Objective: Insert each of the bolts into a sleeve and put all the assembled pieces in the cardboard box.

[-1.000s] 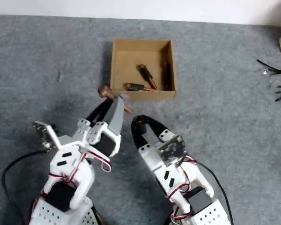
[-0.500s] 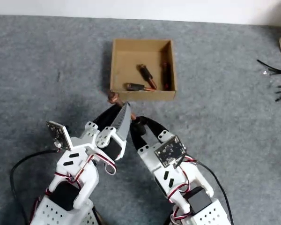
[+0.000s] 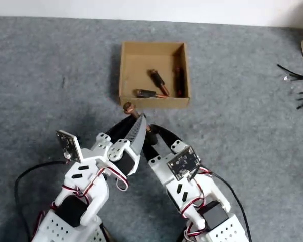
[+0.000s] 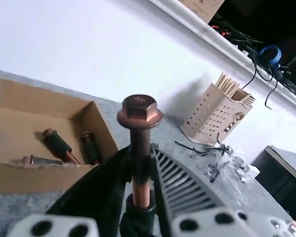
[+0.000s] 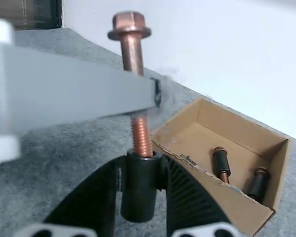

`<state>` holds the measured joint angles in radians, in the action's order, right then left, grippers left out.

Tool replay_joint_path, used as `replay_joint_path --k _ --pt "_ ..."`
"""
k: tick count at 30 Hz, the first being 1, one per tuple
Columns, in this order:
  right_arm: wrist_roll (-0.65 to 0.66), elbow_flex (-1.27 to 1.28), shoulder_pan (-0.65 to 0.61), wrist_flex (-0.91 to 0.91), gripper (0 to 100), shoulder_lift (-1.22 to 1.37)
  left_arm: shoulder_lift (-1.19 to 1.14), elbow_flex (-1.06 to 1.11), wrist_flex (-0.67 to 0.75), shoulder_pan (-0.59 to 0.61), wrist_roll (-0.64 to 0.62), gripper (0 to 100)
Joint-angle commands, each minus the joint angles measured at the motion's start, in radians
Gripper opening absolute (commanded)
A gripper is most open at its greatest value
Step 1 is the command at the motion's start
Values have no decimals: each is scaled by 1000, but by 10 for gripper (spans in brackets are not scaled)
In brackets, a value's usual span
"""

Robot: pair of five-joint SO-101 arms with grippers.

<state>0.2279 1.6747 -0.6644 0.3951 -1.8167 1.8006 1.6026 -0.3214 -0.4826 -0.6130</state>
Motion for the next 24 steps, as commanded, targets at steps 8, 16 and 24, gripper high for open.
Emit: replay_joint_path --k 8,16,24 --pt "12 82 2 1 5 -16 16 -120 -339 -77 3 4" --pt "12 82 2 1 5 -16 15 -114 -354 -90 5 5" --pt "12 82 4 1 5 -16 16 -81 -374 -67 -12 415"
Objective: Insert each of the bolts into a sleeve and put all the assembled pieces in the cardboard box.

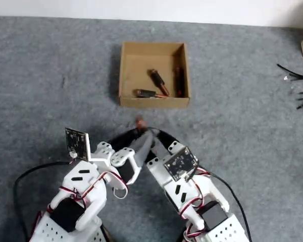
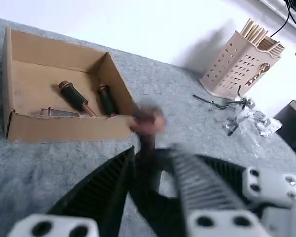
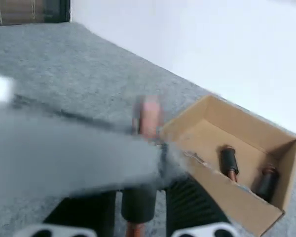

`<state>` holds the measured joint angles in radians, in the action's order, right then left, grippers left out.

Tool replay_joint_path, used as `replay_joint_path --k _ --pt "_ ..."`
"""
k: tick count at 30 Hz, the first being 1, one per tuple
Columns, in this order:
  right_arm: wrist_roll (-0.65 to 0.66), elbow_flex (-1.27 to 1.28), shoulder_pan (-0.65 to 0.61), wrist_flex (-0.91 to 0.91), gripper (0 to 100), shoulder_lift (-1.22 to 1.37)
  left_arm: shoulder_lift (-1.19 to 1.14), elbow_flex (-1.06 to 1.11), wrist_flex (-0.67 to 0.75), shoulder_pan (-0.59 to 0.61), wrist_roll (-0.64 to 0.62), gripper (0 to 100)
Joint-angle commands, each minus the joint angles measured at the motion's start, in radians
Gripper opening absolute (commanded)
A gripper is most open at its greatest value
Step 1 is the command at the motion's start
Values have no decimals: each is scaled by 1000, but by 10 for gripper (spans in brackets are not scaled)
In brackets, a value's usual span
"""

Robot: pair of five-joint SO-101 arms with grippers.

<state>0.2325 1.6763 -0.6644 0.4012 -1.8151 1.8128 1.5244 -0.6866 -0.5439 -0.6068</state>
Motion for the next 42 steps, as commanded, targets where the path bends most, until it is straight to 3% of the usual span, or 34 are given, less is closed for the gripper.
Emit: replay_joint_path --k 1,5,12,19,23,29,31,35,39,42 --pt "8 81 4 -5 5 -18 4 1 -11 4 -21 450" --pt "8 81 4 -5 5 -18 4 -8 -8 71 -40 463" --pt "8 81 8 -7 5 -18 4 -136 -12 260 -196 463" --pt "8 77 44 -8 5 -18 4 -99 -11 450 -192 463" --pt "6 74 71 -8 5 -18 4 -61 -11 467 -86 393" --pt "2 73 85 -10 5 -18 4 4 -8 473 75 0" --pt "5 77 85 -10 5 -19 4 12 -11 473 127 46" --pt "5 79 111 -10 5 -19 4 31 -12 519 158 6" --pt "6 79 185 -10 5 -19 4 70 -11 568 356 5" --pt "8 76 232 -10 5 -19 1 76 -14 575 411 5"
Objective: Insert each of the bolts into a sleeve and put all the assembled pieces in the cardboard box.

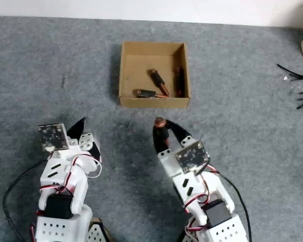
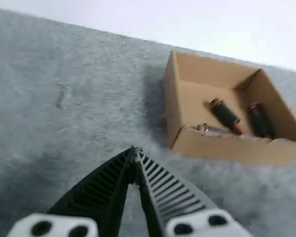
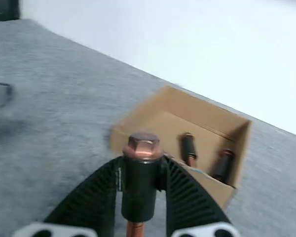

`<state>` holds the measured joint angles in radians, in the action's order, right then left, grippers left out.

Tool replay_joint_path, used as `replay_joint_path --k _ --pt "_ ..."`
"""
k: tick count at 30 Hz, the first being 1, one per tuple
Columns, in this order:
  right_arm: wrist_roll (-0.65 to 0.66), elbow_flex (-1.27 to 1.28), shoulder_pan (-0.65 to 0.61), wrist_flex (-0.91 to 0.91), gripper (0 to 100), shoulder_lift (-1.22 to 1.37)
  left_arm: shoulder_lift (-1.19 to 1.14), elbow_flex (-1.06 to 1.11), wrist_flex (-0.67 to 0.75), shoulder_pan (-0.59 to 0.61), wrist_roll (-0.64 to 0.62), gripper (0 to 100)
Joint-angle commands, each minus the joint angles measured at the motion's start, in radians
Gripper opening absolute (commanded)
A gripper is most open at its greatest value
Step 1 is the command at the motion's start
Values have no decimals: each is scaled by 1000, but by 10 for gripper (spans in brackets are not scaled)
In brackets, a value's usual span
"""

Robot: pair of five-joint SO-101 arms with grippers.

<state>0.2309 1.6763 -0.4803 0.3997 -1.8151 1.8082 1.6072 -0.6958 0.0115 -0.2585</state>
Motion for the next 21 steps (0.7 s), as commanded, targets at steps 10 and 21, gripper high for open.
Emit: replay_joint_path --k 10,21 --pt "9 -168 124 -81 5 295 5 -1 -54 119 218 5" --pt "-15 -1072 193 -185 5 1420 8 28 -51 120 222 5"
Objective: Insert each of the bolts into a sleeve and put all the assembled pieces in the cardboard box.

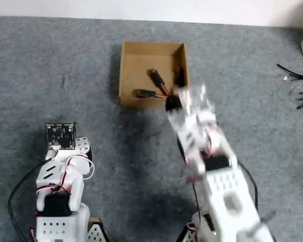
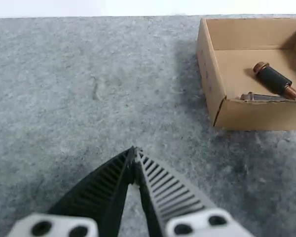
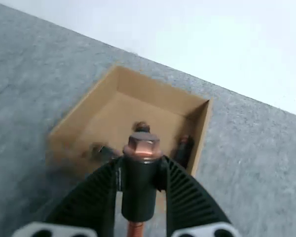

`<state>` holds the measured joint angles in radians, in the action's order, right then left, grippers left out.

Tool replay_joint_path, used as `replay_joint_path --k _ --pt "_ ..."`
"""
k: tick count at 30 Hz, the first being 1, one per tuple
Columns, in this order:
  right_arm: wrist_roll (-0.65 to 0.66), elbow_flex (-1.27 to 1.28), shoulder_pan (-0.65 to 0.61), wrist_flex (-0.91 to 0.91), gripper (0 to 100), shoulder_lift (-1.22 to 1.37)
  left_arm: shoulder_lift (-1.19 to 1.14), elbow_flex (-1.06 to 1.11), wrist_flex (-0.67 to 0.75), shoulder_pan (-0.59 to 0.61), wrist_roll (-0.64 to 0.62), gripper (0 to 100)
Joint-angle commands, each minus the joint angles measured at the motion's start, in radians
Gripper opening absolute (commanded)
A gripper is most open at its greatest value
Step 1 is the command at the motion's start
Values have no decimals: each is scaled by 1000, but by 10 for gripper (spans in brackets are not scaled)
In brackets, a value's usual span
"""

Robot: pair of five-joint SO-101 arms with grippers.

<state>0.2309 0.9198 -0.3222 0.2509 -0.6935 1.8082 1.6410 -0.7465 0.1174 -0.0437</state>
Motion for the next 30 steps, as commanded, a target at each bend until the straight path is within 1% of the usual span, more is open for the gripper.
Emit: replay_joint_path --k 1,5,12,17,23,25,30 --pt "-49 -401 47 -15 5 392 8 -4 8 15 8 5" --pt "-175 -762 85 125 5 725 7 28 74 15 8 5" --pt "-195 -1305 73 407 5 1171 7 30 80 13 8 5" --pt "-195 -1577 71 578 5 1363 7 30 80 -7 6 5" --pt "-195 -1784 73 713 13 1489 7 30 80 -13 6 5" --pt "-192 -1821 64 743 55 1520 7 30 80 -13 6 5" --pt "-189 -1883 56 828 239 1569 7 30 80 -13 6 6"
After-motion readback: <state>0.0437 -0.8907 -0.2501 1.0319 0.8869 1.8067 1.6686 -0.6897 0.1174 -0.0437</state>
